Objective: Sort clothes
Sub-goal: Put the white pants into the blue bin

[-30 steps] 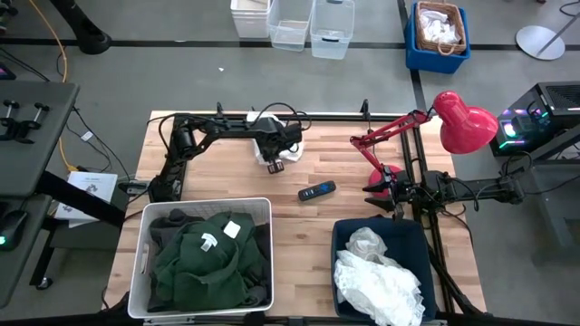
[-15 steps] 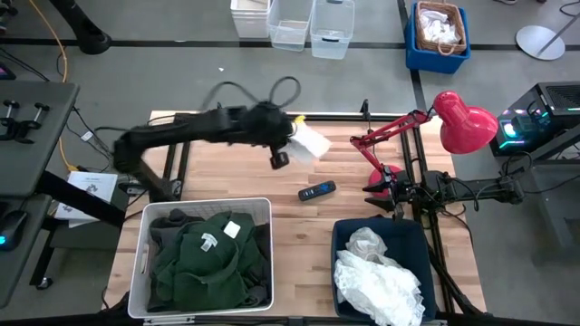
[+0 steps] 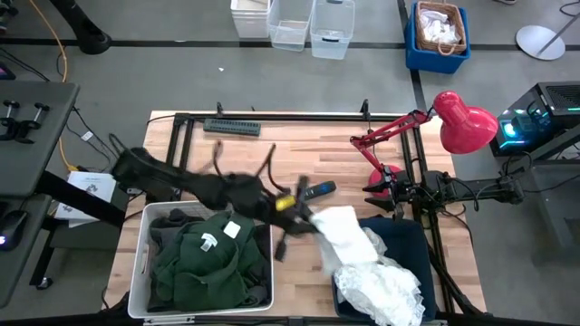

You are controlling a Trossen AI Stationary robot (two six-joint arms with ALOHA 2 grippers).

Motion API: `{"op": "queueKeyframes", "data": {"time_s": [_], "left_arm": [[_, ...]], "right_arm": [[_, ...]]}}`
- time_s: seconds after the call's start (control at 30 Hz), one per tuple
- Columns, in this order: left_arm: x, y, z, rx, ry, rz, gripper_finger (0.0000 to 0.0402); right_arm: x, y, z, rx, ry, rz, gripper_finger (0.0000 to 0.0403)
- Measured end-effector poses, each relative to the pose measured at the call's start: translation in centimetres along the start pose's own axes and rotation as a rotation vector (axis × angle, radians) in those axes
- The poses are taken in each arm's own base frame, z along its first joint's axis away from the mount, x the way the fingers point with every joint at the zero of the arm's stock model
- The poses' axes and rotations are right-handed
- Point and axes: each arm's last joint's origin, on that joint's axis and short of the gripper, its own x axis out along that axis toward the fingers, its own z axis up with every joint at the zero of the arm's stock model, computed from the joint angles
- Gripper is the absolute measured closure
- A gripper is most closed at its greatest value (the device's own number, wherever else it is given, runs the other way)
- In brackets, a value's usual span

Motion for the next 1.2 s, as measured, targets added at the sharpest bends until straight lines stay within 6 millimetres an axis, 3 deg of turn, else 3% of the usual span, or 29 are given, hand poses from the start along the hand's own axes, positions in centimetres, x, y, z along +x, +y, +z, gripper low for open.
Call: {"op": "queueKeyframes", "data": {"time_s": [0.1, 0.3, 0.5, 0.63, 0.77, 0.93, 1.07, 1.2], "left_arm": [[3.0, -0.7, -1.5, -0.046, -0.085, 0.025, 0.0401], [9.3, 0.2, -6.2, -0.129, -0.065, 0.064, 0.0401], [13.1, 0.0, -10.6, -0.305, 0.022, 0.035, 0.0372], [13.5, -0.5, -10.6, -0.308, 0.024, 0.016, 0.0319], [12.4, -0.4, -8.6, -0.275, 0.030, 0.016, 0.0256], [10.4, 1.3, -6.4, -0.220, 0.122, 0.068, 0.0195], [10.3, 2.4, -6.2, -0.356, 0.111, -0.027, 0.0176], [11.8, 0.2, -8.1, -0.415, 0.109, -0.104, 0.0179]], "right_arm": [[0.0, 0.0, 0.0, 0.000, 0.000, 0.000, 0.0224], [0.0, 0.0, 0.0, 0.000, 0.000, 0.000, 0.0224], [0.0, 0.0, 0.0, 0.000, 0.000, 0.000, 0.0224], [0.0, 0.0, 0.0, 0.000, 0.000, 0.000, 0.0224], [0.0, 0.0, 0.0, 0.000, 0.001, 0.000, 0.0224], [0.0, 0.0, 0.0, 0.000, 0.000, 0.000, 0.0224], [0.0, 0.0, 0.0, 0.000, 0.000, 0.000, 0.0224], [0.0, 0.0, 0.0, 0.000, 0.000, 0.000, 0.0224]]}}
